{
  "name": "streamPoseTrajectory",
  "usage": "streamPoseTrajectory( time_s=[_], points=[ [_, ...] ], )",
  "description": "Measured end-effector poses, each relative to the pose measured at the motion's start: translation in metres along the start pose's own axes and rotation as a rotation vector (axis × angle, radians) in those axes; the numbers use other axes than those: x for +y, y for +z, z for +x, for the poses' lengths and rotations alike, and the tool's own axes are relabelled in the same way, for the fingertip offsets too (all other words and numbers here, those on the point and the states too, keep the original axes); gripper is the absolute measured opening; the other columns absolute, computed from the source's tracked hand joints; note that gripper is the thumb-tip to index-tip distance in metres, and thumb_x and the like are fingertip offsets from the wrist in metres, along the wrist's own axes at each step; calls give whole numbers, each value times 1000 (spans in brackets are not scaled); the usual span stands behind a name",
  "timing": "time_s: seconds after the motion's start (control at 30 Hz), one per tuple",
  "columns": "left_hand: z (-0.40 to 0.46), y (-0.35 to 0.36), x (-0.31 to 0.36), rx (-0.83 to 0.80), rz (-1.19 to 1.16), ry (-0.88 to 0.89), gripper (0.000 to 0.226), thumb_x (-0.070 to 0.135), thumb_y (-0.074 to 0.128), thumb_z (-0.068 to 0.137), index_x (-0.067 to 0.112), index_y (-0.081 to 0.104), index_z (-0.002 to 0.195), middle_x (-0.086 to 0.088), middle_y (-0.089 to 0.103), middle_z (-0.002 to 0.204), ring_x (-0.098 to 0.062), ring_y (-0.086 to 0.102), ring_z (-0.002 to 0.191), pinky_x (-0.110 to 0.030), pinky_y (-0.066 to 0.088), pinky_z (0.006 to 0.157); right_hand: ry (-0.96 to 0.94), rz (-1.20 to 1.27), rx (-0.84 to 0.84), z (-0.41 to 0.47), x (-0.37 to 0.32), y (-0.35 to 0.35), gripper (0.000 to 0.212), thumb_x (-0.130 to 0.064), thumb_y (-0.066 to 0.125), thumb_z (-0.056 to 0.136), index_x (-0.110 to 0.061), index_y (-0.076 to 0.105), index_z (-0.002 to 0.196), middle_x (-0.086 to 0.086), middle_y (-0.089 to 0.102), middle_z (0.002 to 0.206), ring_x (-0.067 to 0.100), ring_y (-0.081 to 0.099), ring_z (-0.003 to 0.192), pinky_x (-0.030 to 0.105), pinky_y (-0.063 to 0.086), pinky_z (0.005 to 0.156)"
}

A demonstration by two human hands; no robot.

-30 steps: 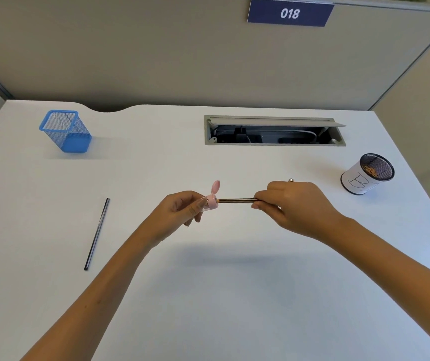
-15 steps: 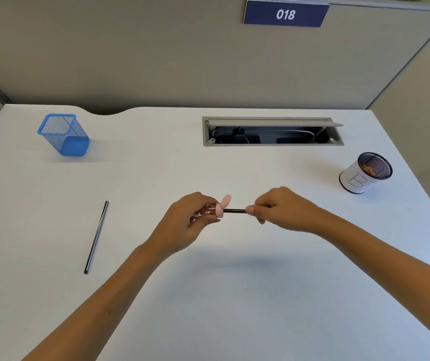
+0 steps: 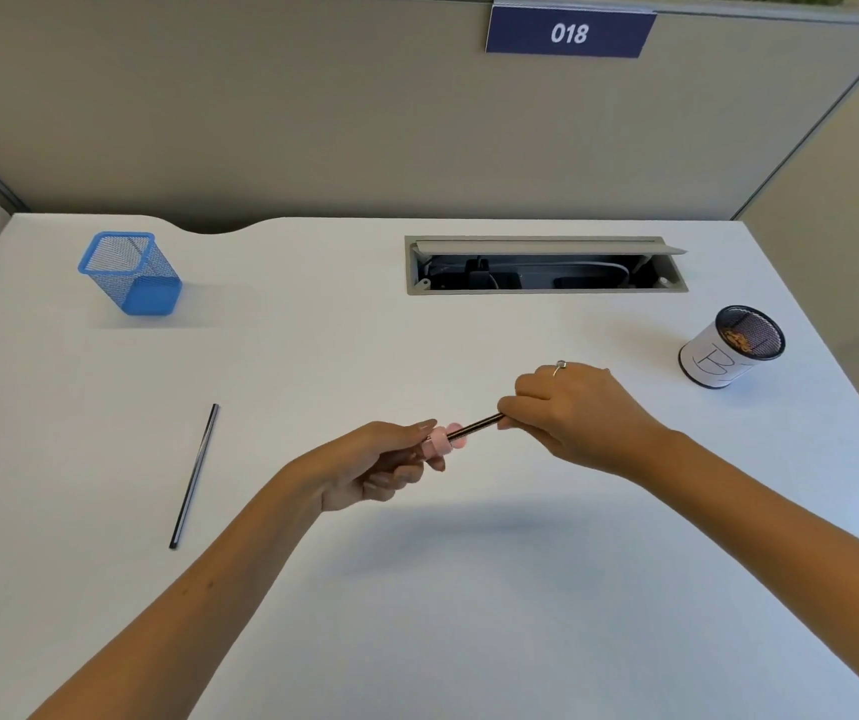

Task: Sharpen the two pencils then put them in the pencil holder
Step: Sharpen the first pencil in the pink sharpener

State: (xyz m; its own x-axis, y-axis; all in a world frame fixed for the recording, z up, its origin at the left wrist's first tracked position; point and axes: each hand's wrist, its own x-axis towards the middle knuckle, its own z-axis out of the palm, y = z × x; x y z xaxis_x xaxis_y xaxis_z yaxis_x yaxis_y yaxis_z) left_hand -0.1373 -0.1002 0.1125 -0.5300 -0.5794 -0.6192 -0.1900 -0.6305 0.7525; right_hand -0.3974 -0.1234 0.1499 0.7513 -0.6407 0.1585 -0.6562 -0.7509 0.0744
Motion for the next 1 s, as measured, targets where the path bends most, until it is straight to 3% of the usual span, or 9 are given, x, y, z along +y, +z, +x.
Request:
streamPoseTrajectory(
  time_s=[0.13, 0.23, 0.33, 0.43, 0.53, 0.6, 0.73, 0.9, 1.0],
  points=[
    [-5, 7, -1, 159, 228, 230, 26, 33, 54, 99, 14, 71, 94, 12, 59, 68, -7, 41, 61, -17, 29, 54, 227, 171, -140, -2, -12, -1, 42, -48, 35, 96, -23, 65, 78, -7, 59, 68, 16, 52, 58, 24, 27, 49],
    [-5, 5, -6, 397, 652, 583, 7, 28, 66, 92, 24, 70, 96, 18, 66, 84, -4, 55, 78, -13, 40, 68, 561, 693, -411, 3, -15, -5, 38, -44, 47, 96, -20, 62, 69, -7, 50, 58, 10, 40, 52, 25, 30, 52],
    [-4, 0, -6, 407, 829, 720, 11, 32, 66, 92, 25, 69, 100, 21, 64, 88, -8, 56, 85, -16, 44, 71, 690, 1070, -533, 4, -14, -15, 39, -42, 52, 94, -19, 62, 65, -8, 44, 55, 9, 34, 50, 23, 28, 55],
    [-9, -3, 2, 331, 621, 551, 15, 40, 64, 92, 28, 72, 96, 8, 70, 89, -12, 59, 78, -24, 44, 67, 611, 964, -500, 5, -19, -17, 32, -43, 51, 94, -21, 68, 78, -11, 50, 58, 6, 38, 50, 21, 31, 53],
    [-12, -6, 7, 224, 401, 355, 28, 48, 60, 91, 26, 75, 93, -4, 62, 80, -25, 42, 70, -23, 34, 58, 250, 346, -234, 5, -17, -11, 29, -44, 45, 95, -24, 66, 94, -10, 58, 76, 10, 54, 64, 23, 34, 55],
    [-12, -10, 9, 167, 212, 217, 39, 52, 57, 88, 18, 75, 91, -10, 51, 80, -26, 26, 68, -23, 24, 52, 108, 74, -32, 3, -9, -7, 33, -42, 41, 95, -21, 66, 90, -5, 57, 74, 19, 54, 60, 25, 36, 49],
    [-14, -15, 12, 124, 52, 32, 40, 50, 54, 94, 14, 72, 97, 1, 48, 68, -17, 16, 59, -20, 15, 47, 52, -29, 108, 5, -3, 1, 31, -32, 44, 98, -15, 67, 84, 2, 51, 65, 25, 43, 51, 27, 32, 45],
    [-14, -7, 8, 295, 334, 291, 22, 39, 60, 96, 24, 74, 94, 9, 64, 75, -9, 46, 69, -18, 35, 60, 219, 127, -54, 6, -8, -3, 37, -42, 39, 96, -23, 67, 81, -9, 55, 67, 13, 51, 56, 23, 28, 44],
    [-5, -5, -3, 505, 680, 616, 9, 34, 65, 93, 28, 71, 96, 11, 69, 89, -6, 58, 81, -22, 45, 73, 516, 619, -393, 10, -6, -9, 36, -43, 47, 96, -20, 65, 75, -10, 49, 60, 7, 42, 55, 26, 32, 56]
  ],
)
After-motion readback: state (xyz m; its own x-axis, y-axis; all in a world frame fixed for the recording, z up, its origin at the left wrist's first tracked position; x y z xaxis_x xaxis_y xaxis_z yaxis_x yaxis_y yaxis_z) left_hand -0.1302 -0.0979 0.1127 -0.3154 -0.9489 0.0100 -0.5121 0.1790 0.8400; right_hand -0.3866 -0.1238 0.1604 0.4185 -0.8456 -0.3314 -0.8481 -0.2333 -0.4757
